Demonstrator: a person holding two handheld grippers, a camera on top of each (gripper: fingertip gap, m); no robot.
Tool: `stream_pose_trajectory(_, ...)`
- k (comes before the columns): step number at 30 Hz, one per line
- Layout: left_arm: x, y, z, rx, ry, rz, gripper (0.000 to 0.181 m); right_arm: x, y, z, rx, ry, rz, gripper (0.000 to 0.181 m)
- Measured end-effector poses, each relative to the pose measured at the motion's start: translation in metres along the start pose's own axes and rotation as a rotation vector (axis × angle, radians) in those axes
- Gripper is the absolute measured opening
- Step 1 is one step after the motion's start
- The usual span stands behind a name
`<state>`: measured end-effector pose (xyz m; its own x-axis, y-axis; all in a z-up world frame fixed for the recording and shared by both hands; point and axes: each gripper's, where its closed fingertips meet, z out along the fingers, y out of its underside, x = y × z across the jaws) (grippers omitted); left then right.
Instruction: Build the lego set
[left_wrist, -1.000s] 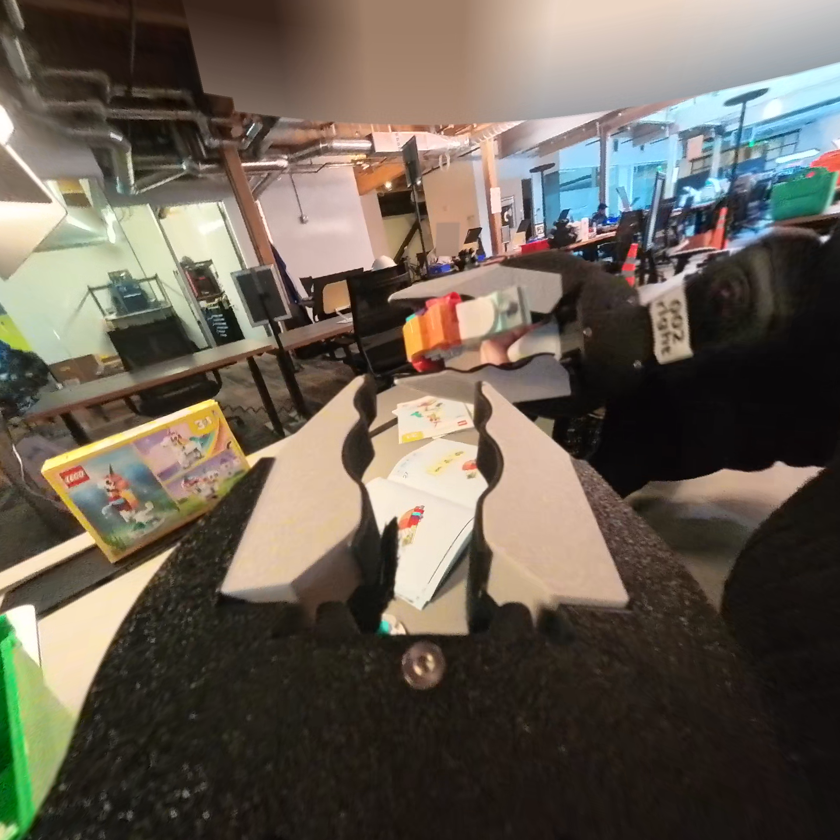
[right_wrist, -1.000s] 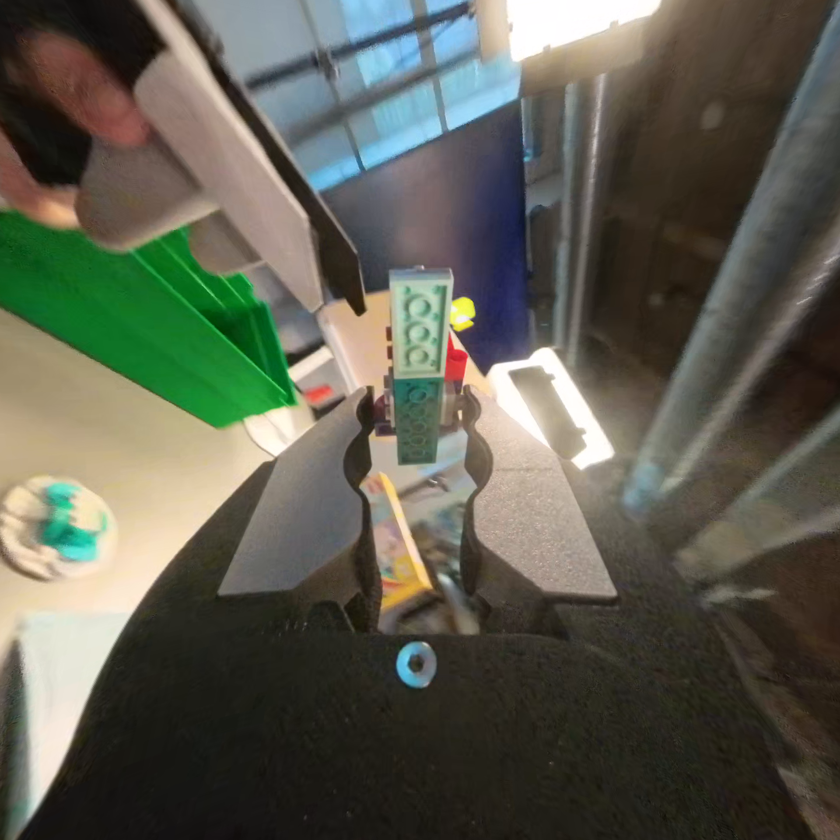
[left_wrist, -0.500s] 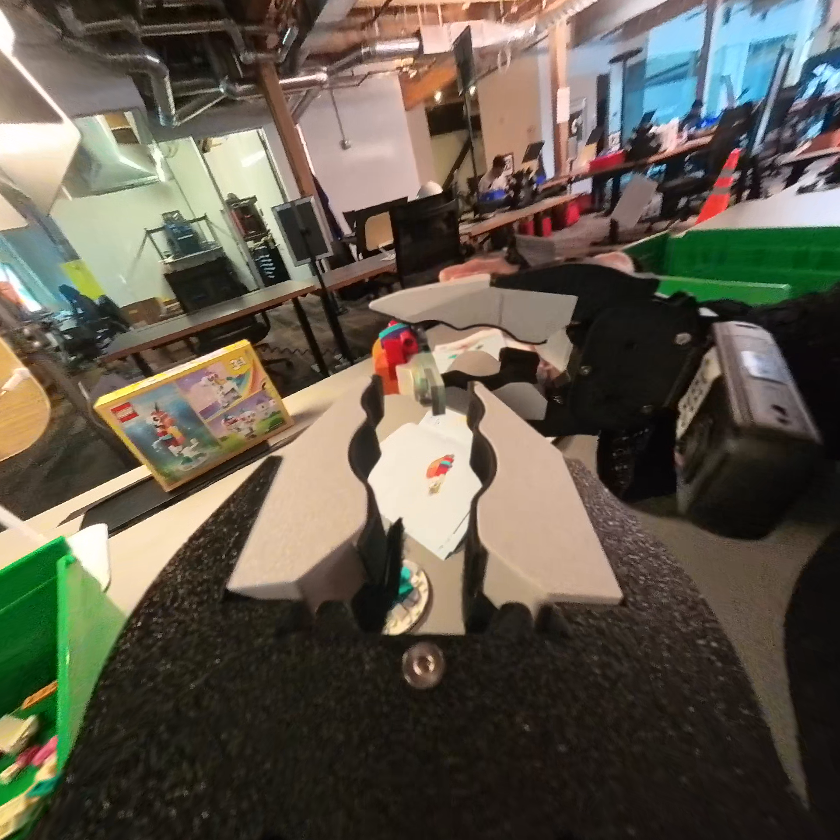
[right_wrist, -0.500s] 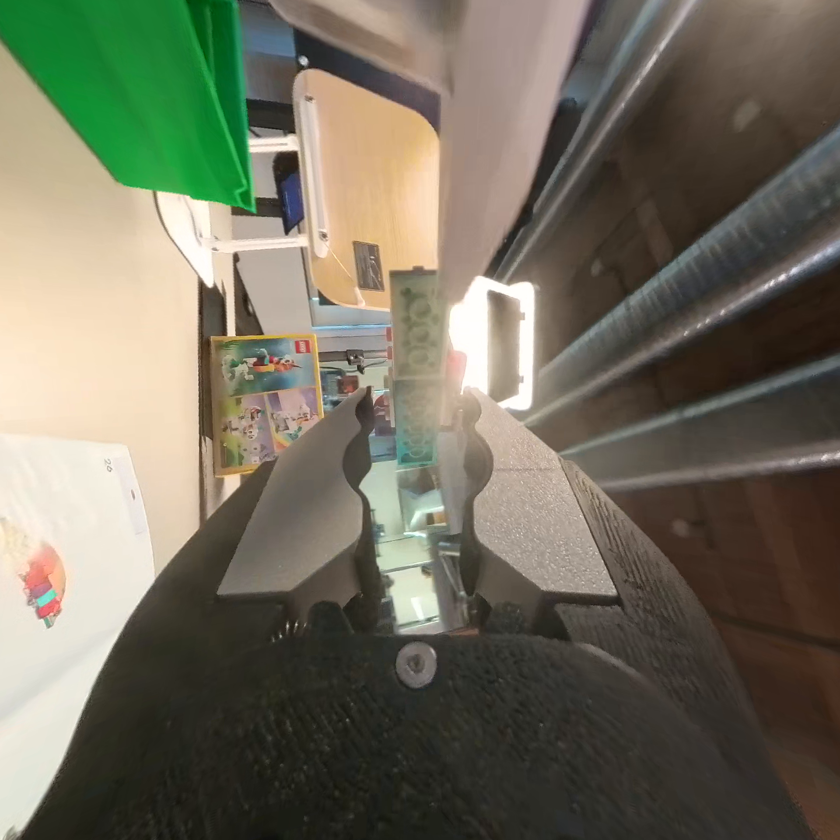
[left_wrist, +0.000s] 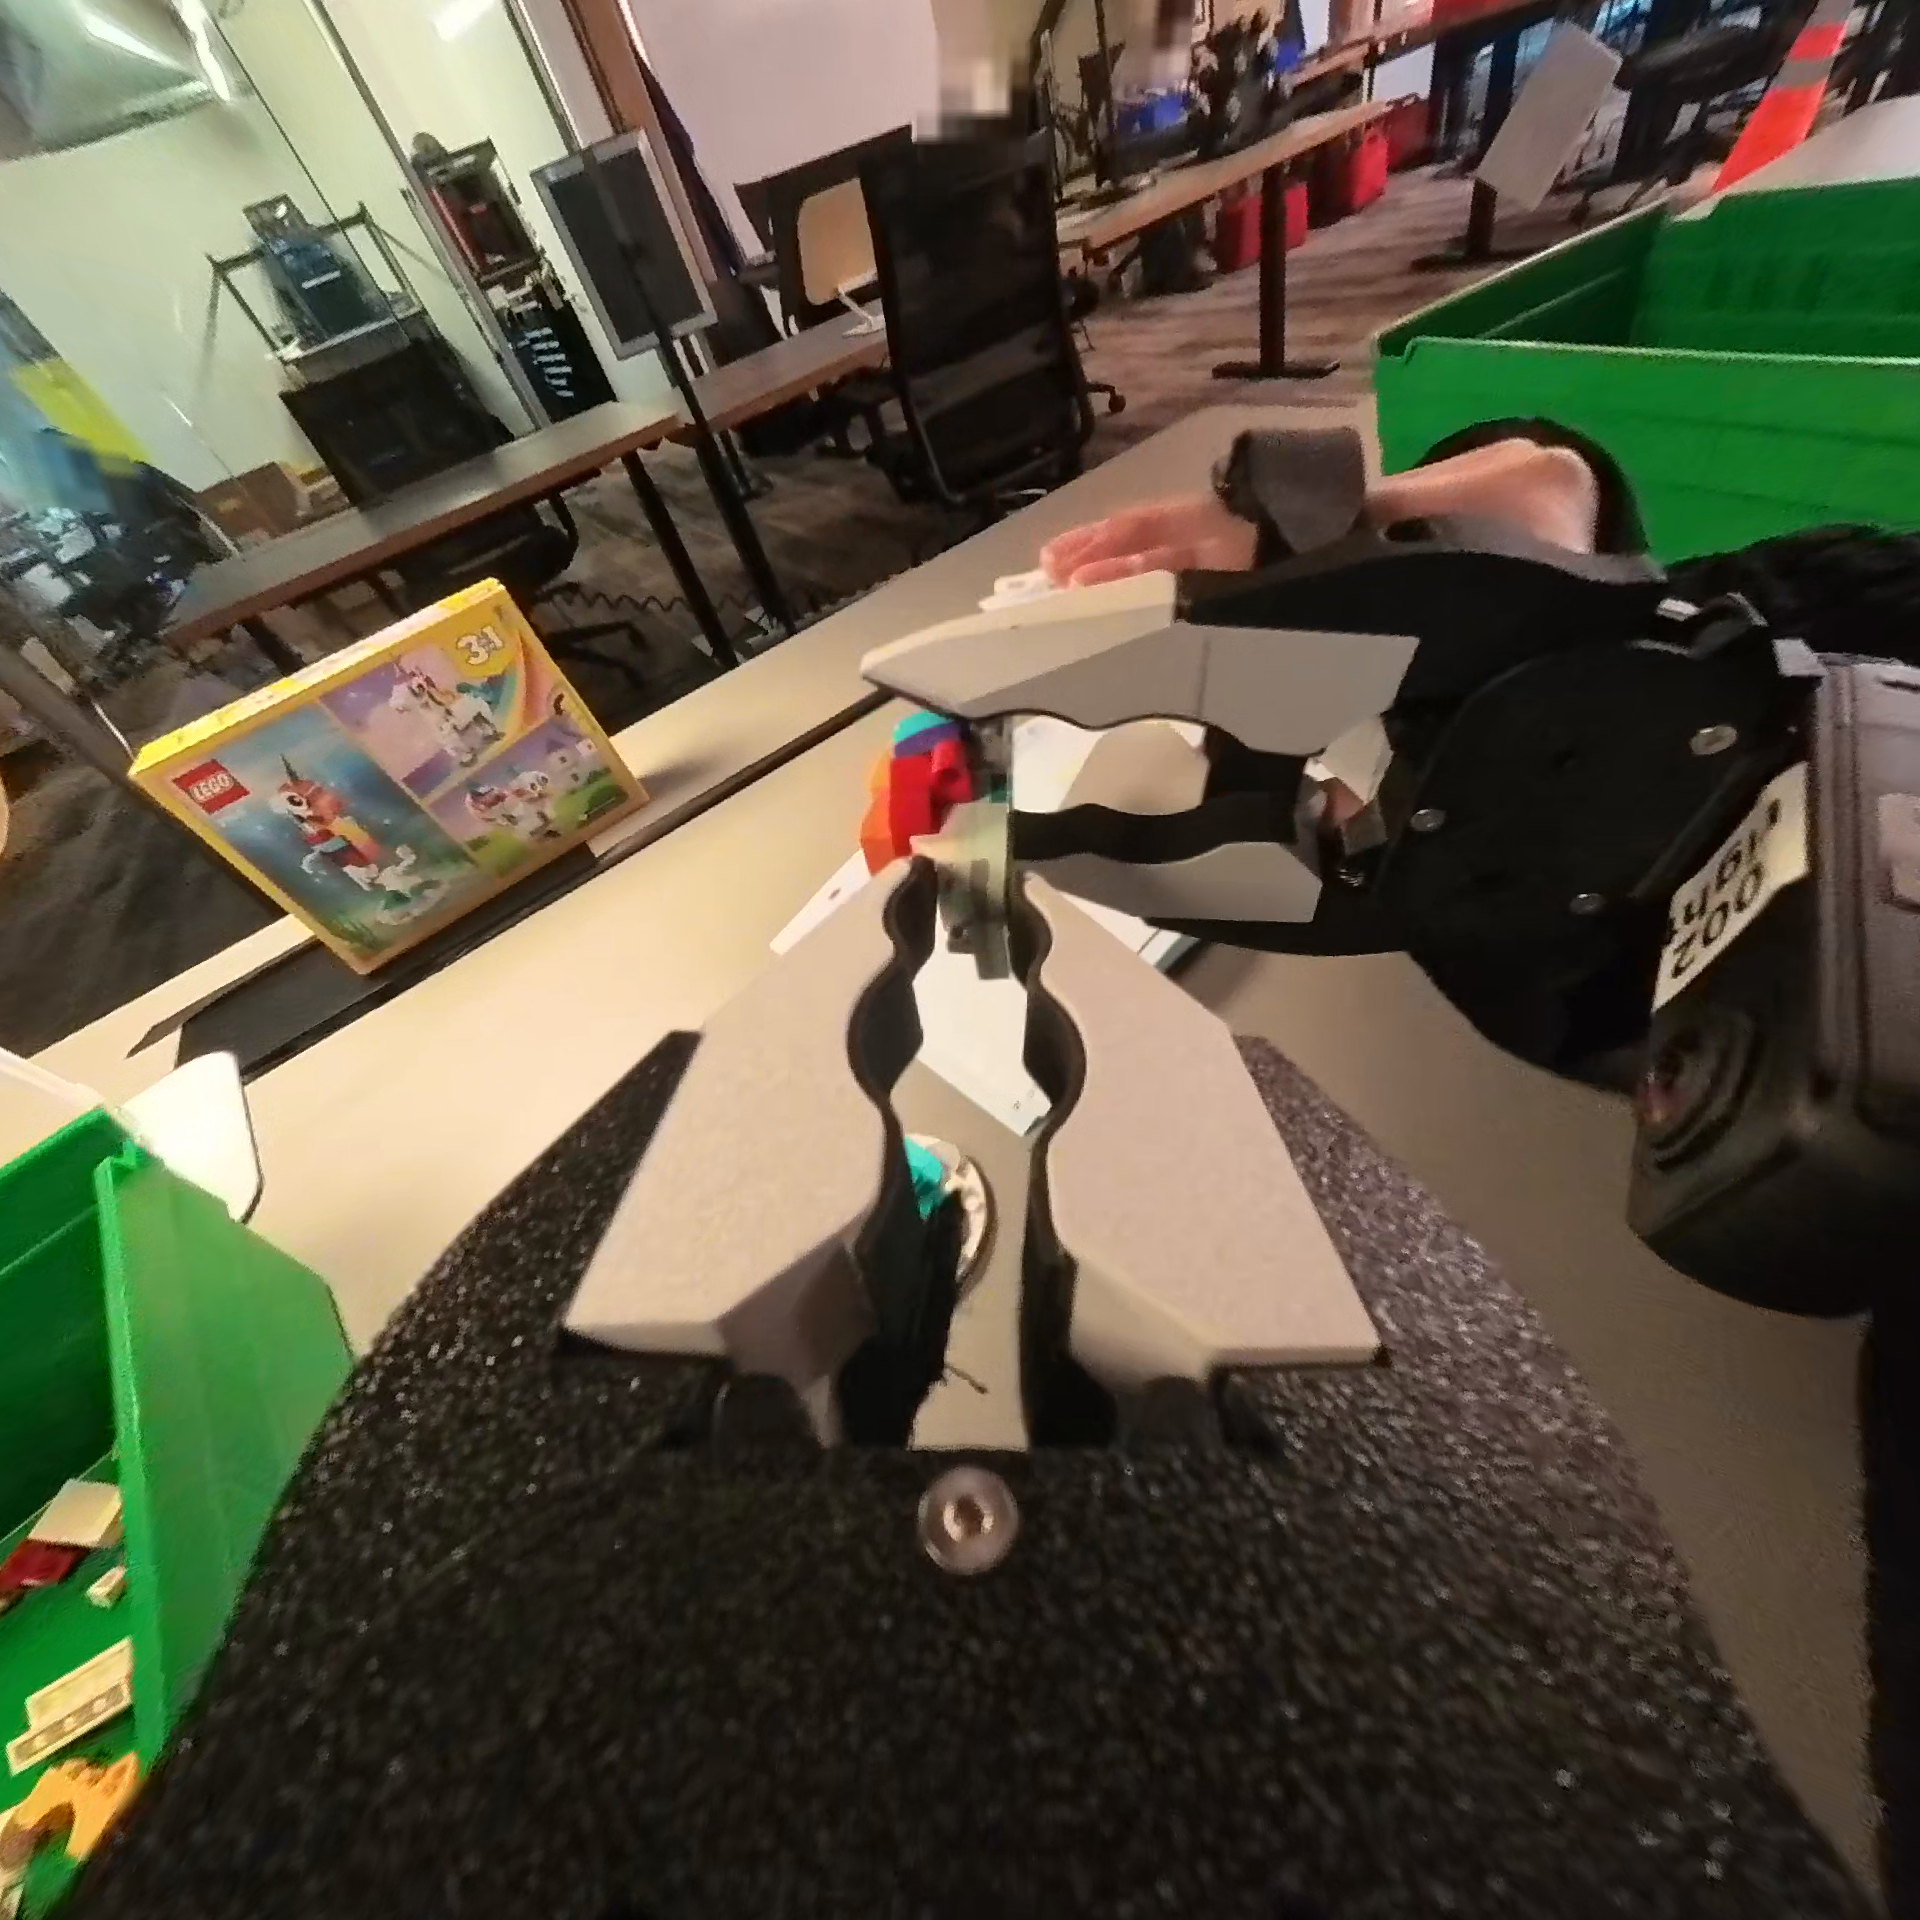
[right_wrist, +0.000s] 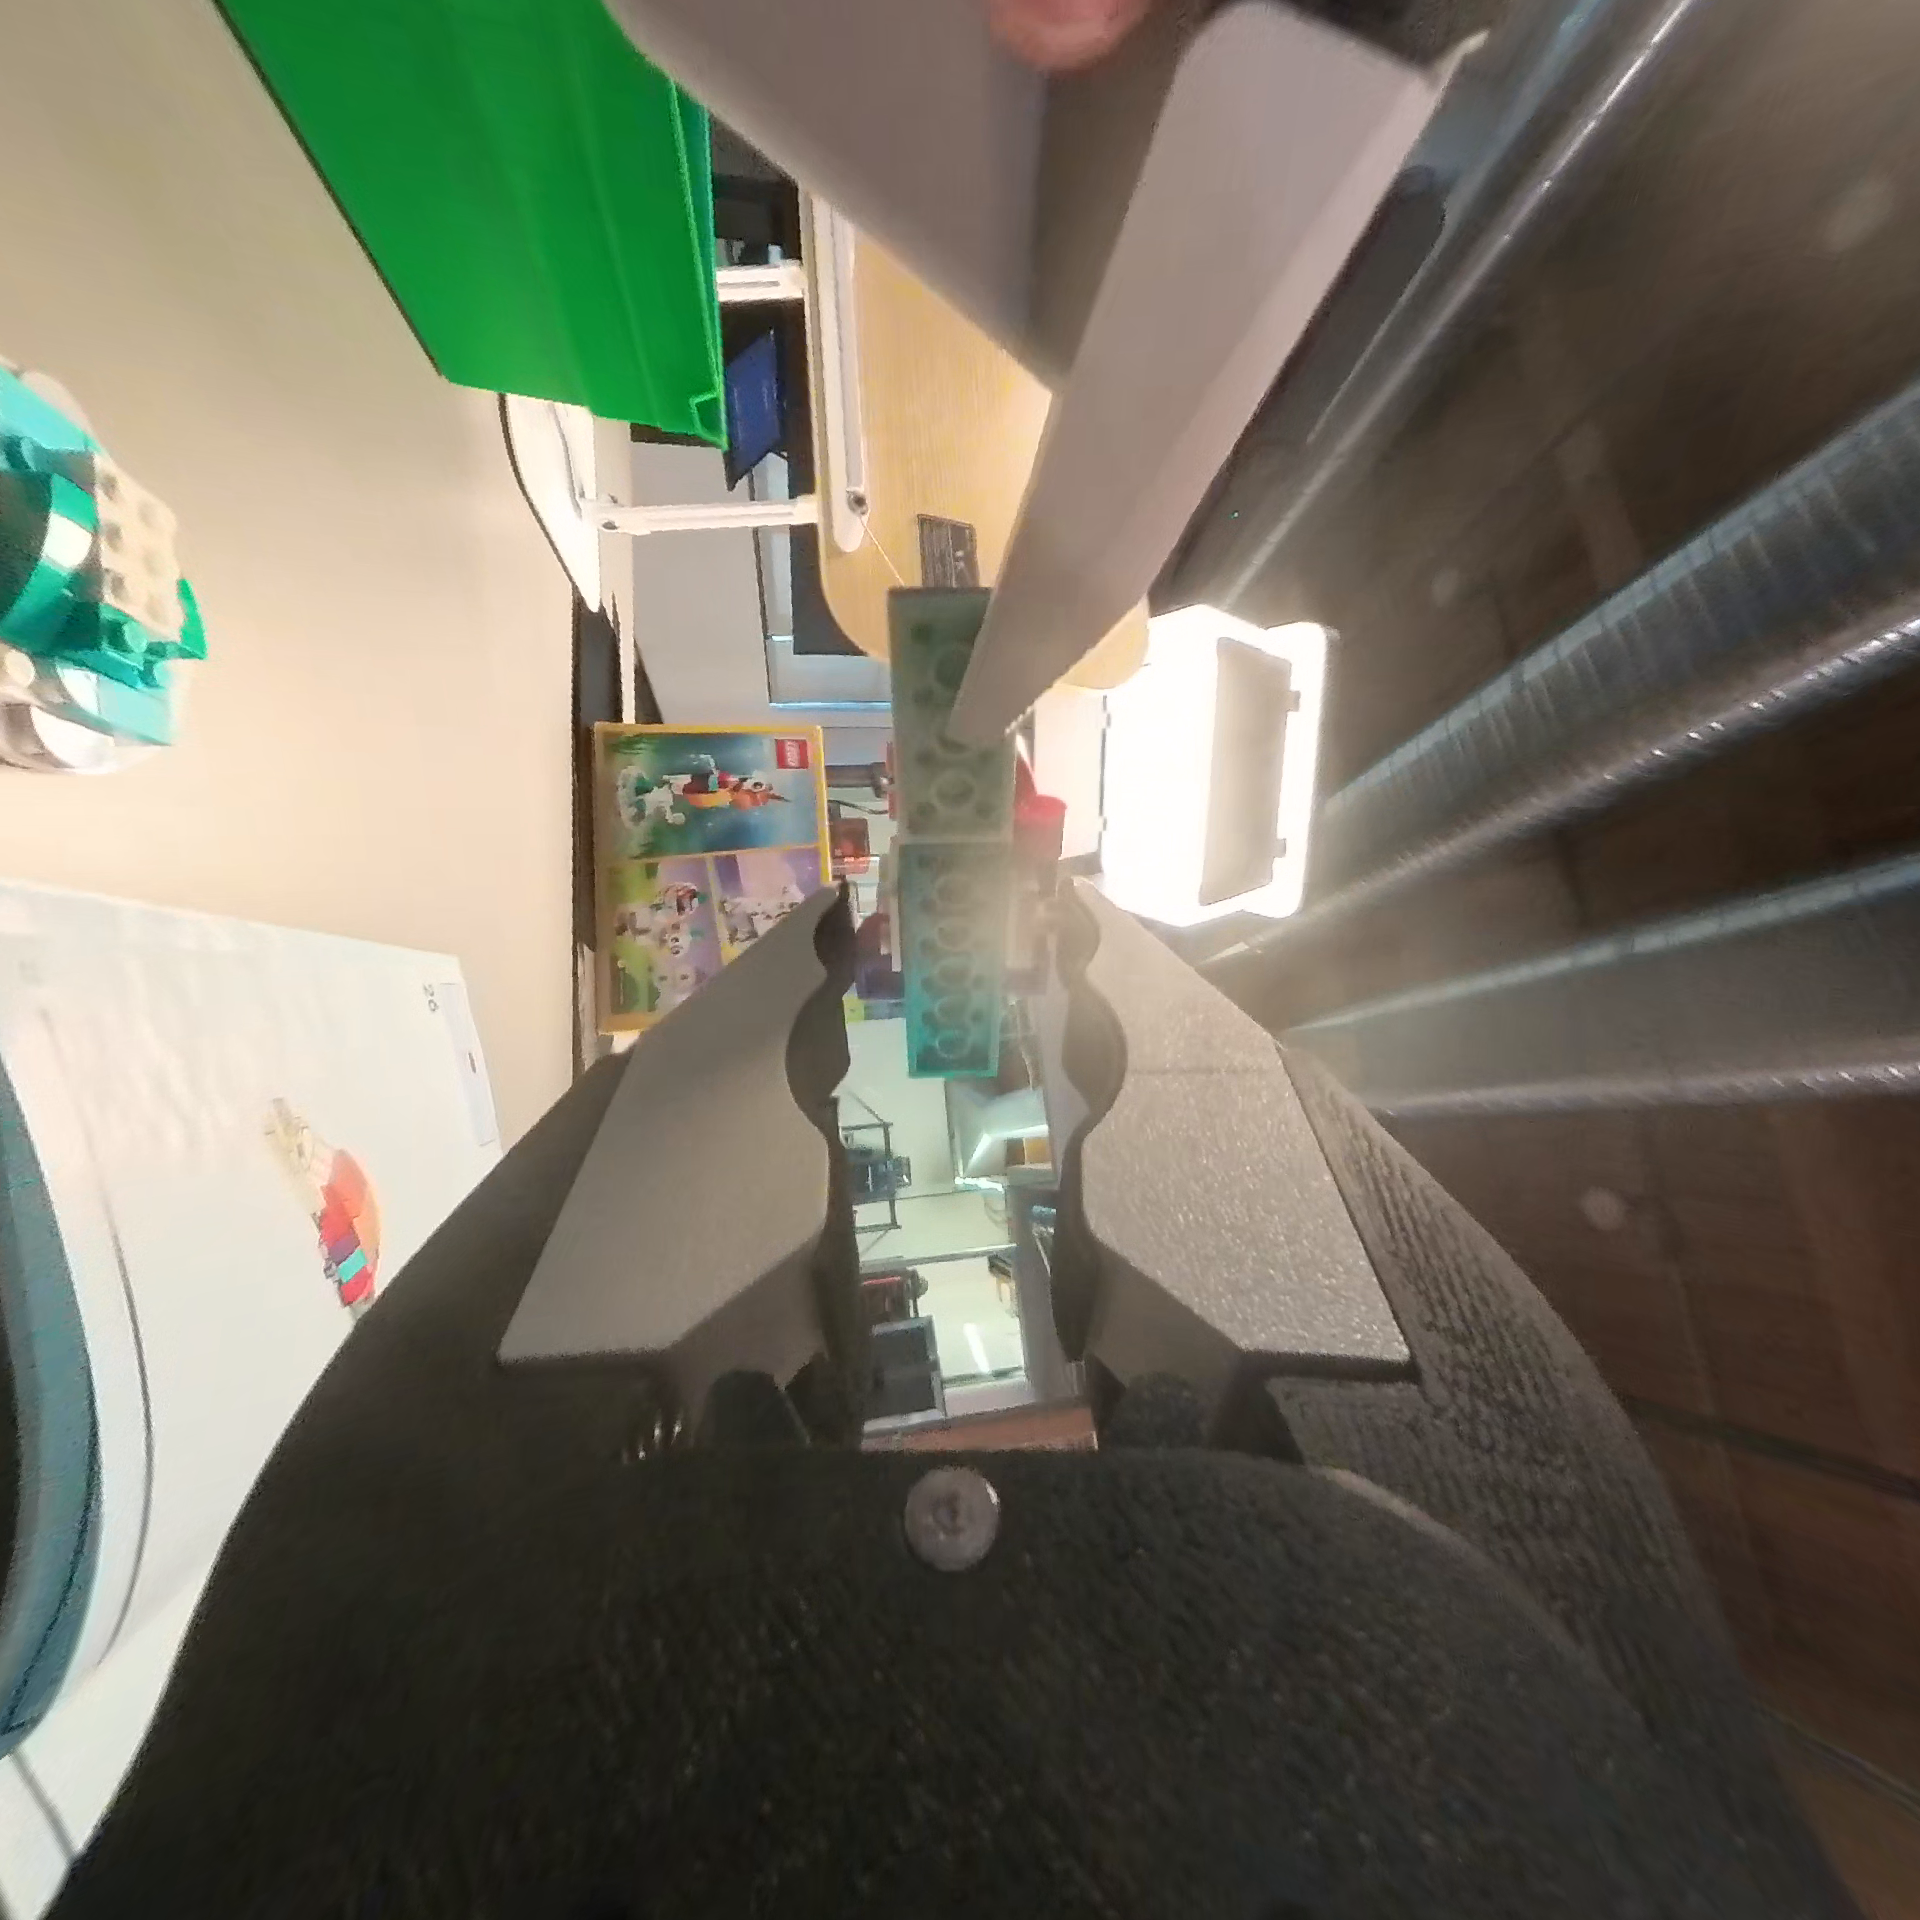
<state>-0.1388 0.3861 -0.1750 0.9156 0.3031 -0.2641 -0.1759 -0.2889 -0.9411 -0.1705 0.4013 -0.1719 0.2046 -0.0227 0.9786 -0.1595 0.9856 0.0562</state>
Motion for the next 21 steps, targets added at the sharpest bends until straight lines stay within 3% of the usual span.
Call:
stream_pose_trajectory(5,0.002,0.006,0.003,-0.033,0.017,-0.035,0.020,-0.007,0.005,-0.003,-0.002,-0.004,0.001,0.037)
stream_pose_trajectory(11,0.014,0.024,0.013,-0.124,0.064,-0.044,0.012,-0.018,0.006,-0.010,0.025,-0.021,0.005,0.037)
stream_pose_trajectory(14,0.016,0.025,0.014,-0.107,0.078,-0.025,0.011,-0.020,0.008,-0.014,0.036,-0.037,0.036,0.037)
stream_pose_trajectory(17,0.011,0.028,0.014,-0.092,0.058,0.040,0.010,-0.022,0.010,-0.019,0.070,-0.107,0.251,0.043)
stream_pose_trajectory(19,0.006,0.035,0.012,-0.103,0.033,0.127,0.010,-0.033,0.016,-0.023,0.094,-0.260,0.437,0.061)
stream_pose_trajectory(21,0.005,0.044,0.009,-0.106,0.032,0.196,0.010,-0.041,0.013,-0.035,0.192,-0.462,0.627,0.068)
